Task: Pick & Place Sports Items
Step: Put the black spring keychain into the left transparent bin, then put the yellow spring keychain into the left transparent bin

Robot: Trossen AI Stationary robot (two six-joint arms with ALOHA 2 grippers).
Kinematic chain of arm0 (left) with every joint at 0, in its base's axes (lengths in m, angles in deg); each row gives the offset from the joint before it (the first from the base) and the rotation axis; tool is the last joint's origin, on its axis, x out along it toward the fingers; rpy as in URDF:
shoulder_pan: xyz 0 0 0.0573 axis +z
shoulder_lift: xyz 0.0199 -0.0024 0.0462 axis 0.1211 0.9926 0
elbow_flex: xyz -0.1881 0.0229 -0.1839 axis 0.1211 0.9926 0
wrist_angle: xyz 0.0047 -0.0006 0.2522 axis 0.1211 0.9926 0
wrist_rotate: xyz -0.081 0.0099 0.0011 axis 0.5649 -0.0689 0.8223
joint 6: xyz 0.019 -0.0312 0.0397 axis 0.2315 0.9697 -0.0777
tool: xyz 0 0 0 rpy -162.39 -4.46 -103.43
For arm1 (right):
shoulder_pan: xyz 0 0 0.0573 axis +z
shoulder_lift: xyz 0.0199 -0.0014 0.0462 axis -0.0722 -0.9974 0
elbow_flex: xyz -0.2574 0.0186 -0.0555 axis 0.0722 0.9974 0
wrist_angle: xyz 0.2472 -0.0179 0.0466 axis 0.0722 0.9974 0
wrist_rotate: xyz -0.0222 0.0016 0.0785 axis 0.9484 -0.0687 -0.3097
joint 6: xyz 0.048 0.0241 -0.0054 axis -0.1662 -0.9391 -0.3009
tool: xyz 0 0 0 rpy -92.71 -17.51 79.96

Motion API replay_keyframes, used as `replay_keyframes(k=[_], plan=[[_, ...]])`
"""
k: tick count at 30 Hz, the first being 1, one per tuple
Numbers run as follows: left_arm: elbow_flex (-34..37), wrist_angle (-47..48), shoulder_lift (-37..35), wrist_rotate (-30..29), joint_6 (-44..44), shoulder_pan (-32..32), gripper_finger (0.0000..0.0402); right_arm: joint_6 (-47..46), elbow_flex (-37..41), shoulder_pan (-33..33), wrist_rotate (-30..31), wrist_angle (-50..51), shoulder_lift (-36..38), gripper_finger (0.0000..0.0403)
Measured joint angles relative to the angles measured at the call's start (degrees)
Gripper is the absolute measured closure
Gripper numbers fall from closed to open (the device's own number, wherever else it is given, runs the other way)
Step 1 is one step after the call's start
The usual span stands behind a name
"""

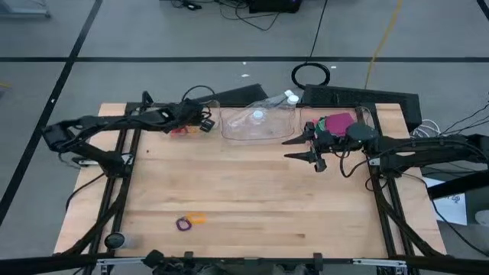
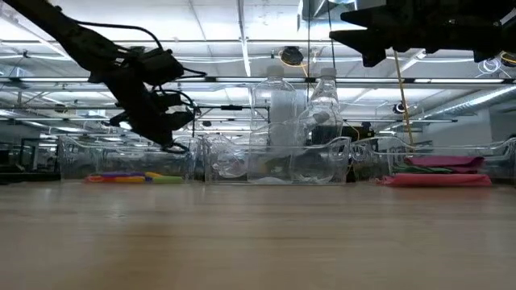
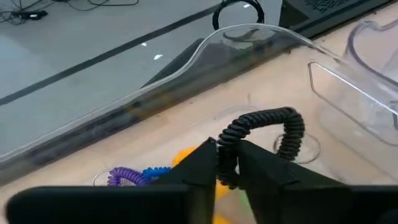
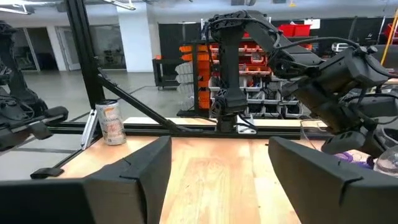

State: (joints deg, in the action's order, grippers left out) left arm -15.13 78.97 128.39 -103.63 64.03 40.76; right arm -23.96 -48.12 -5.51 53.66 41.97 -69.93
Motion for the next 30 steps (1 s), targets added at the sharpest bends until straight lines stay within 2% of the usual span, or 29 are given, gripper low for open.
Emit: replay_keyframes(k=[6, 11, 16, 20, 23, 25, 30], plan=[[0.0, 0.0, 0.0, 0.0, 0.3, 0.0, 0.0263, 0.0, 0.0, 0.0, 0.0, 0.3, 0.0, 0.0206], [0.0, 0.1, 0.0, 0.0, -3.4, 0.0, 0.02, 0.0, 0.0, 0.0, 0.0, 0.3, 0.0, 0.0206], [0.0, 1.8, -3.6, 0.5, -4.8, -0.7, 0.0163, 0.0, 0.0, 0.0, 0.0, 0.4, 0.0, 0.0206], [0.0, 4.7, -10.3, 2.0, -4.8, -3.0, 0.0151, 0.0, 0.0, 0.0, 0.0, 0.4, 0.0, 0.0206], [0.0, 7.2, -16.4, 6.7, -4.6, -5.6, 0.0151, 0.0, 0.0, 0.0, 0.0, 0.4, 0.0, 0.0206], [0.0, 8.6, -20.5, 12.0, -4.2, -7.9, 0.0151, 0.0, 0.0, 0.0, 0.0, 0.4, 0.0, 0.0206], [0.0, 11.0, -28.6, 32.0, -4.0, -15.1, 0.0151, 0.0, 0.0, 0.0, 0.0, 0.4, 0.0, 0.0206]])
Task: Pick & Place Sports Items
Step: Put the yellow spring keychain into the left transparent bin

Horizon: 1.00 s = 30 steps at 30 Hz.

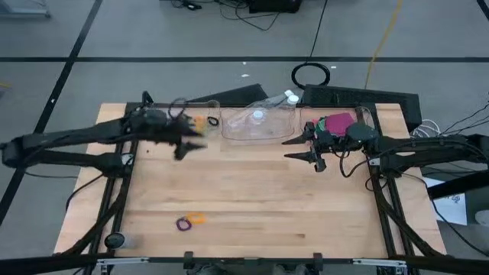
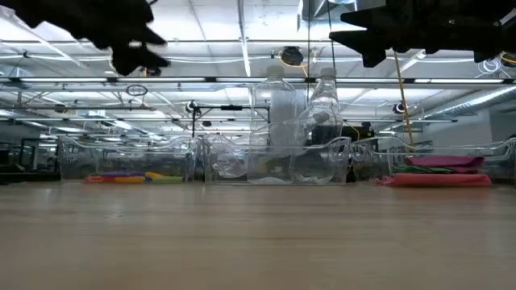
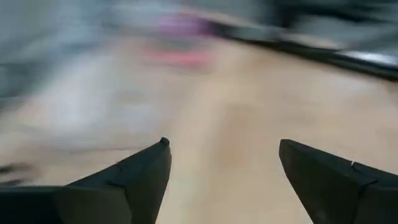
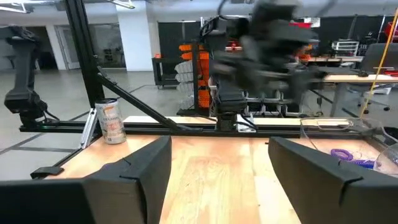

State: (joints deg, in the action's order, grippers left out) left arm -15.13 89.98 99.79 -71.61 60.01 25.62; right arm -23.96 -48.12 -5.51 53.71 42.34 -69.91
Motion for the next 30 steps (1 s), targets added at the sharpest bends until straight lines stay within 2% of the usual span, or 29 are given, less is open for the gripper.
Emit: replay_keyframes(k=[3, 5, 9, 16, 18, 21, 30], plan=[[0.0, 0.7, -1.8, 9.3, 0.1, -6.7, 0.0151, 0.0, 0.0, 0.0, 0.0, 0.0, 0.0, 0.0206], [0.0, 1.2, -1.7, 10.1, 0.7, -12.5, 0.0151, 0.0, 0.0, 0.0, 0.0, 0.0, 0.0, 0.0206], [0.0, 0.4, 1.1, 4.8, 2.3, -25.2, 0.0151, 0.0, 0.0, 0.0, 0.0, 0.0, 0.0, 0.0206], [0.0, -3.4, 12.6, -5.4, 2.5, -43.1, 0.0151, 0.0, 0.0, 0.0, 0.0, 0.0, 0.0, 0.0206], [0.0, -2.6, 16.8, -8.4, 3.5, -46.1, 0.0151, 0.0, 0.0, 0.0, 0.0, -0.1, 0.0, 0.0206], [0.0, -2.5, 22.7, -11.3, 10.0, -49.4, 0.0151, 0.0, 0.0, 0.0, 0.0, -0.2, 0.0, 0.0206], [0.0, -1.7, 37.0, -10.8, 19.3, -51.3, 0.0151, -1.4, 0.0, 0.0, 0.0, -0.2, 0.0, 0.0206]])
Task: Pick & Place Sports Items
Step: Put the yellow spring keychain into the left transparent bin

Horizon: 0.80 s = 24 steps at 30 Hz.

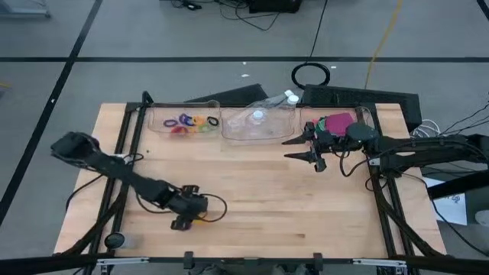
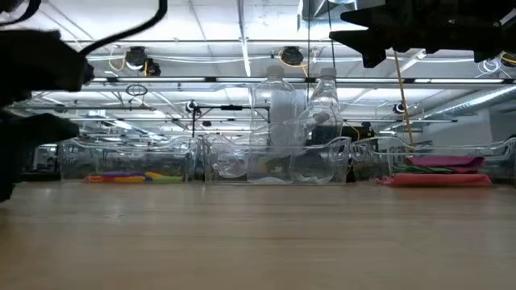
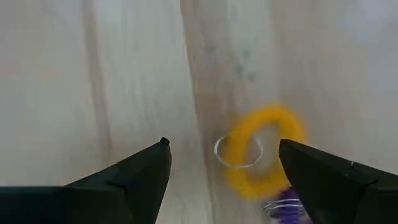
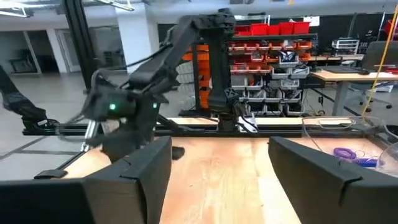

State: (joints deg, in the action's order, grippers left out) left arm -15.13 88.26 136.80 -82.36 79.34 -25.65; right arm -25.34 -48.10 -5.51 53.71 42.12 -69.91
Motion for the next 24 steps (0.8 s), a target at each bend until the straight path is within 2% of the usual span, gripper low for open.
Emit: replay_keyframes(k=[6, 13, 18, 22, 24], plan=[[-0.3, -0.1, 4.3, -0.1, 1.3, 0.0, 0.0151, -0.1, 0.0, 0.0, -0.2, 0.1, 0.0, 0.0206], [-0.5, 4.2, 5.3, -2.5, 2.4, 0.6, 0.0165, -0.1, 0.0, 0.0, -0.2, 0.2, 0.0, 0.0206], [-0.4, 7.2, 5.3, -5.2, 2.5, 3.7, 0.0232, -0.2, 0.0, 0.0, -0.2, 0.2, 0.0, 0.0206], [-0.3, 7.2, 5.4, -4.2, 1.9, 5.2, 0.0303, -0.1, 0.0, 0.0, -0.2, 0.2, 0.0, 0.0206], [-0.3, 7.2, 5.4, -4.0, 1.8, 5.8, 0.0323, -0.2, 0.0, 0.0, -0.2, 0.2, 0.0, 0.0206]])
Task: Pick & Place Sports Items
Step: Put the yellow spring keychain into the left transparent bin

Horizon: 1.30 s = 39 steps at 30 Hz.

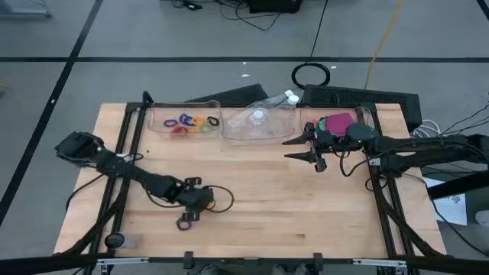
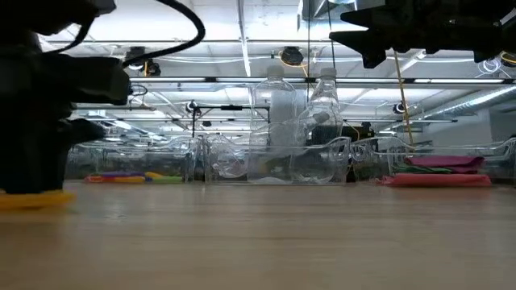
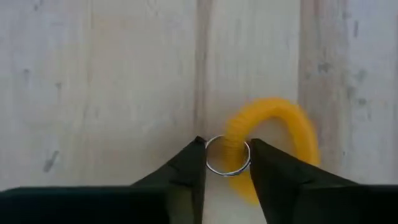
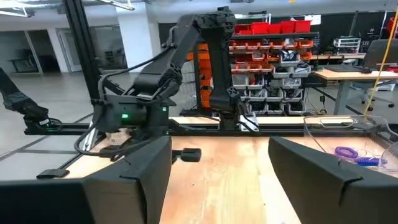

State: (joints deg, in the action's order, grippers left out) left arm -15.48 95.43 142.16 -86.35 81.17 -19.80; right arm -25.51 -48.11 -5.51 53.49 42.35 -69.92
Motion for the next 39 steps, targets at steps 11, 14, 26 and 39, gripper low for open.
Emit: replay_keyframes(k=[11, 14, 26, 39], plan=[[-0.5, 0.7, -0.6, 1.2, -0.4, 4.3, 0.0323, 0.0, 0.0, 0.0, 0.0, 0.0, 0.0, 0.0206], [-1.8, 1.3, -2.2, 1.1, -2.3, 5.0, 0.0323, 0.0, 0.0, 0.0, 0.0, 0.0, 0.0, 0.0206], [-3.7, 0.7, -25.0, -14.4, -5.7, 6.1, 0.0323, 0.0, 0.0, 0.0, 0.0, 0.5, 0.0, 0.0206], [-3.9, 0.8, -48.4, -29.0, -7.5, 16.2, 0.0323, 0.0, 0.0, 0.0, 0.0, 0.5, 0.0, 0.0206]])
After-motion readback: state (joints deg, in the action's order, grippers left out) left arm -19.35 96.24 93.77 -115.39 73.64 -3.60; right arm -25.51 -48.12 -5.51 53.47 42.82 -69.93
